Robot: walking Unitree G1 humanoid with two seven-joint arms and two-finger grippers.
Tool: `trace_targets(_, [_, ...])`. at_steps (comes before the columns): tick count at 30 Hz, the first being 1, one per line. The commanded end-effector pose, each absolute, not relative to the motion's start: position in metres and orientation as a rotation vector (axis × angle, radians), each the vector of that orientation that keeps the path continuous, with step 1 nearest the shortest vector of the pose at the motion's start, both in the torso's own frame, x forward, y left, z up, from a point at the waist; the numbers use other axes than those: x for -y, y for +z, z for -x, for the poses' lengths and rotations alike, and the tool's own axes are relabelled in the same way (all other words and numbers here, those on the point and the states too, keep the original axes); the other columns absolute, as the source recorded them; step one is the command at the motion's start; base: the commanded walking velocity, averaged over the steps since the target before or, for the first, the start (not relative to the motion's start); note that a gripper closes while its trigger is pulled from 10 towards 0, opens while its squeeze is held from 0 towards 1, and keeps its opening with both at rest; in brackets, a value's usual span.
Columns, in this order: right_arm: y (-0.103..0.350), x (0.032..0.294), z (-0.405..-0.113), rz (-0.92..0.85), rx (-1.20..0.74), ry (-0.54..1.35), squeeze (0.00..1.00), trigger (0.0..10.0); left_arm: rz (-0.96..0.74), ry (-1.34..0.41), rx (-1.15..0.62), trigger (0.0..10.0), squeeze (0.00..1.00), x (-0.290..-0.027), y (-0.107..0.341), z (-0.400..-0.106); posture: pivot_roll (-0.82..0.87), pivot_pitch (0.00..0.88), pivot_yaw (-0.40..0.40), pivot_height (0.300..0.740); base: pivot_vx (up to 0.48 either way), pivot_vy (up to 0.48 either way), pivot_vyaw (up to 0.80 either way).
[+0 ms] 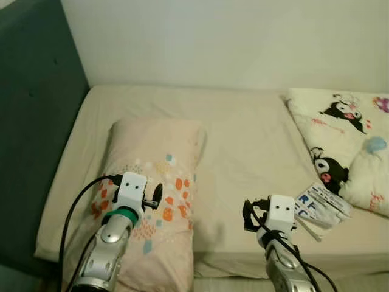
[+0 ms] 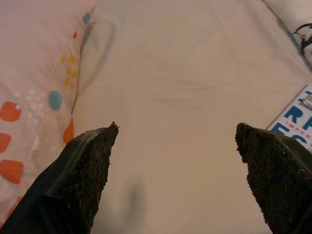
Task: Clean up the room
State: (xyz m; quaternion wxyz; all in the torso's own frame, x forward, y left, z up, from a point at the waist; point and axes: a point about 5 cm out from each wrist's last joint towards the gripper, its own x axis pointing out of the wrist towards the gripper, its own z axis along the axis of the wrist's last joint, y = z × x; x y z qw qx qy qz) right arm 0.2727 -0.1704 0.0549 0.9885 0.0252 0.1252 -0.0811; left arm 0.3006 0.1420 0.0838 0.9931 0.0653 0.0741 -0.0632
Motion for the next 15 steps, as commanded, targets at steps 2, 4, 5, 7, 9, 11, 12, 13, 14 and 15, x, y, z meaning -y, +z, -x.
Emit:
trace_targets(2, [0.0487,0.1751,-0.2676,-0.034,-0.273,-0.184,0.00,10.0,-0.129,-0.141,-0.163,10.0,0.00,-0.1394,0.0799,-0.2984,0.09,0.018,0.037,0.740,0.000,-0.349,0.00])
trace_targets(4, [0.0482,0.1743,-0.2674,-0.042,-0.276,-0.185,0.00,10.0,-0.131,-0.140,-0.164,10.0,0.00,-0.1405,0.0795,-0.2978,0.09,0.018,0.037,0.740,0.000,-0.347,0.00])
trace_targets(5, [0.0478,0.1739,-0.2676,-0.044,-0.277,-0.185,0.00,10.0,-0.132,-0.139,-0.165,10.0,0.00,-0.1411,0.0790,-0.2974,0.10,0.017,0.033,0.740,0.000,-0.349,0.00])
trace_targets(7, [0.0474,0.1737,-0.2679,-0.045,-0.278,-0.185,0.00,10.0,-0.133,-0.137,-0.167,10.0,0.00,-0.1415,0.0784,-0.2971,0.10,0.017,0.033,0.740,0.000,-0.349,0.00])
trace_targets(9, [0.0472,0.1742,-0.2681,-0.047,-0.279,-0.186,0.00,10.0,-0.133,-0.138,-0.169,10.0,0.00,-0.1414,0.0781,-0.2971,0.10,0.020,0.033,0.740,0.000,-0.349,0.00])
trace_targets(11, [0.0469,0.1748,-0.2678,-0.048,-0.281,-0.189,0.00,10.0,-0.134,-0.139,-0.170,10.0,0.00,-0.1415,0.0776,-0.2967,0.10,0.020,0.033,0.740,0.000,-0.349,0.00])
trace_targets(12, [0.0469,0.1749,-0.2677,-0.048,-0.281,-0.190,0.00,10.0,-0.135,-0.140,-0.170,10.0,0.00,-0.1415,0.0774,-0.2965,0.10,0.020,0.033,0.740,0.000,-0.349,0.00])
trace_targets(13, [0.0467,0.1756,-0.2676,-0.047,-0.282,-0.191,0.00,10.0,-0.136,-0.140,-0.171,10.0,0.00,-0.1414,0.0772,-0.2966,0.09,0.021,0.031,0.740,0.000,-0.345,0.00])
trace_targets(14, [0.0467,0.1761,-0.2676,-0.047,-0.283,-0.192,0.00,10.0,-0.136,-0.141,-0.172,10.0,0.00,-0.1413,0.0771,-0.2966,0.09,0.021,0.031,0.740,0.000,-0.345,0.00])
trace_targets(15, [0.0467,0.1761,-0.2676,-0.047,-0.283,-0.192,0.00,10.0,-0.136,-0.141,-0.172,10.0,0.00,-0.1413,0.0771,-0.2966,0.09,0.021,0.031,0.740,0.000,-0.345,0.00])
